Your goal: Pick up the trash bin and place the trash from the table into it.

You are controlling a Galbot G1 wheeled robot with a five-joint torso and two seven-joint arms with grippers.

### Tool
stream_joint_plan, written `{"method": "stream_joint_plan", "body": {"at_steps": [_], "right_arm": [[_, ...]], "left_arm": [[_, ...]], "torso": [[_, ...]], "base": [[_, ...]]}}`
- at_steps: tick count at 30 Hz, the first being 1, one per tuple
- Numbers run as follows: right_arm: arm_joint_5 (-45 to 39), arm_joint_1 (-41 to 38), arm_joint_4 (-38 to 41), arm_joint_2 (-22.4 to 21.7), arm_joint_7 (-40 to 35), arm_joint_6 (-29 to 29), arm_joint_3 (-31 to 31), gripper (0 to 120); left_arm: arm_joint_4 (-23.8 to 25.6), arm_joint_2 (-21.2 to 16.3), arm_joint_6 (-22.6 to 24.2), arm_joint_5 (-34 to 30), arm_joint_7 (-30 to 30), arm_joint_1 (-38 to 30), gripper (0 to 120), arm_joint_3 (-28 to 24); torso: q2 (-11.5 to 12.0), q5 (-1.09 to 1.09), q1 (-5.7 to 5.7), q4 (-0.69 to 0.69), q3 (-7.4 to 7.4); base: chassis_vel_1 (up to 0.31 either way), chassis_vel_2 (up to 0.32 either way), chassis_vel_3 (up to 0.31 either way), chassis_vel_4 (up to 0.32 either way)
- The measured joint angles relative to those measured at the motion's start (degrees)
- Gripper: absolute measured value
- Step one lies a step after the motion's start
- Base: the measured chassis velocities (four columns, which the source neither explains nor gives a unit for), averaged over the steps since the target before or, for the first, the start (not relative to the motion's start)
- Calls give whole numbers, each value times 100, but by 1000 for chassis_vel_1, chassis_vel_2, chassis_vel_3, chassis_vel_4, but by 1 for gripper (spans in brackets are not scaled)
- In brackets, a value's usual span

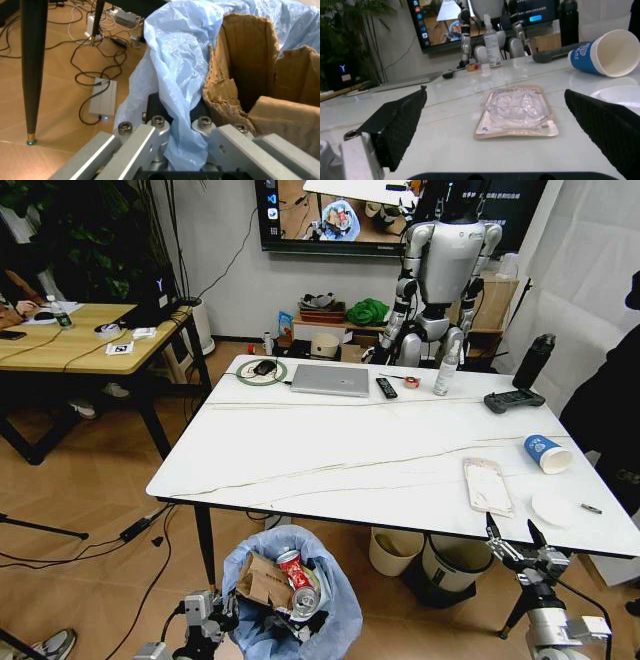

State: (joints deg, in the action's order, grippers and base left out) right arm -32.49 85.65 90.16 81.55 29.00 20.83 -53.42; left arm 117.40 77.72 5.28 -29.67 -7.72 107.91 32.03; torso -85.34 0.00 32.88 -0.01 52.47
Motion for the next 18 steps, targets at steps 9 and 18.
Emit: {"method": "stream_joint_plan", "body": {"at_steps": [9,18], "right_arm": [[6,12,-15,22,28,24,11,100],[29,-2,-38,30,35,53,33,100]], "left_arm": [[-14,-1,7,2,2,-4,0,-9],[-16,-1,21,-1,8,-32,0,-14]], "torso": [[0,0,1,0,0],[0,0,1,0,0]], "base": [[-6,-3,5,6],[-15,-15,16,11]]}}
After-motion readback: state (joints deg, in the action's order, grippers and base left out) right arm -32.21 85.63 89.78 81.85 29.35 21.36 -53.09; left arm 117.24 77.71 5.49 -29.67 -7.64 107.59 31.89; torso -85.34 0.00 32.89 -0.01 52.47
